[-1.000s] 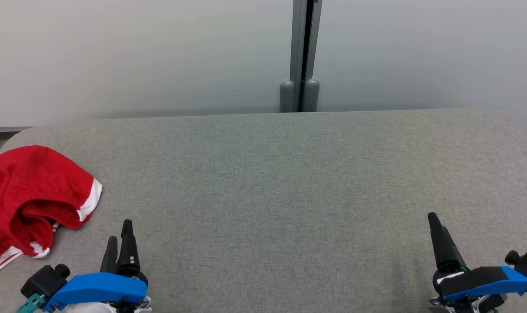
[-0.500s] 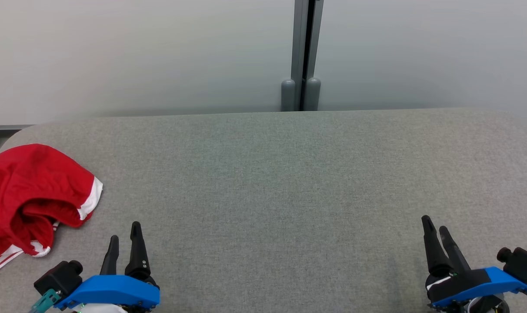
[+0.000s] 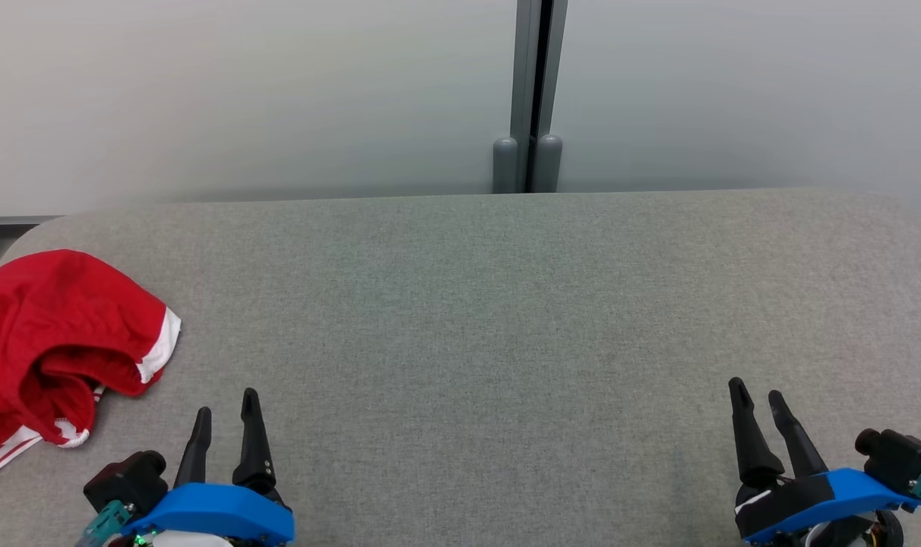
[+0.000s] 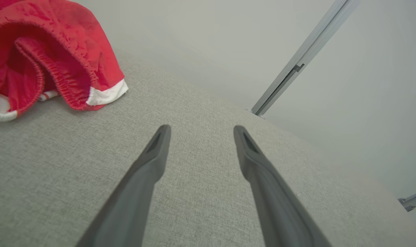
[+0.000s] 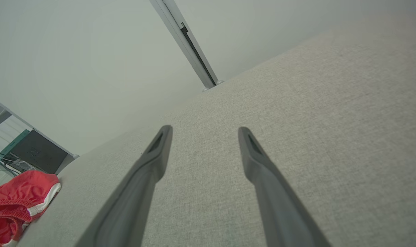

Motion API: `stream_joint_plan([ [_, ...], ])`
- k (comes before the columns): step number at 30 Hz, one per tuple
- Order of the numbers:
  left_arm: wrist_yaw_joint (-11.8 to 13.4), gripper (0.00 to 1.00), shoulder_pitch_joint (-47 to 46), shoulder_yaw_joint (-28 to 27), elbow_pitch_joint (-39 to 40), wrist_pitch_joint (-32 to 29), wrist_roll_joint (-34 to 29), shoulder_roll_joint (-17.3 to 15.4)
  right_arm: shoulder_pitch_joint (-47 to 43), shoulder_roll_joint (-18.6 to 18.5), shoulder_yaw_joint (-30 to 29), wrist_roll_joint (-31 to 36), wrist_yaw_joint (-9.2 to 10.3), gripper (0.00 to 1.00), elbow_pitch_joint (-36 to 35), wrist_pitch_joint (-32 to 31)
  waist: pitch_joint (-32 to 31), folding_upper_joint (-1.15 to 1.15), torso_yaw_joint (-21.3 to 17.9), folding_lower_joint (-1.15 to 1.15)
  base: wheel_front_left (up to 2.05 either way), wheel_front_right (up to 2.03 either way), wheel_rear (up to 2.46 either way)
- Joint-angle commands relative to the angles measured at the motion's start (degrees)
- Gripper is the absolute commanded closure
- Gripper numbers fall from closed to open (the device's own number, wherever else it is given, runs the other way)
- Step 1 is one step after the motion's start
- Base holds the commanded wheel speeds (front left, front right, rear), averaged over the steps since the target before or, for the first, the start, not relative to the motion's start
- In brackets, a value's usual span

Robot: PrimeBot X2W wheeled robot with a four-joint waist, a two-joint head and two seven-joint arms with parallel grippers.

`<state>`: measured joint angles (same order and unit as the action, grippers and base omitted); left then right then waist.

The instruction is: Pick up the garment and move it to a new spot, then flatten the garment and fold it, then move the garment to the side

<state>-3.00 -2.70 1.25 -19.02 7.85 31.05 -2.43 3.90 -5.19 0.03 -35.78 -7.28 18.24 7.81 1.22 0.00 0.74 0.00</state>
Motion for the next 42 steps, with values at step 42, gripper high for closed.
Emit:
stream_joint_plan([
  [42, 2.16, 0.00, 0.74, 2.81, -1.08, 5.78, -23.00, -0.54, -0.60, 0.84, -1.93, 25.27, -0.25, 0.00, -0.40, 5.80, 0.03, 0.00, 0.68, 0.00, 0.00, 0.00, 0.00],
])
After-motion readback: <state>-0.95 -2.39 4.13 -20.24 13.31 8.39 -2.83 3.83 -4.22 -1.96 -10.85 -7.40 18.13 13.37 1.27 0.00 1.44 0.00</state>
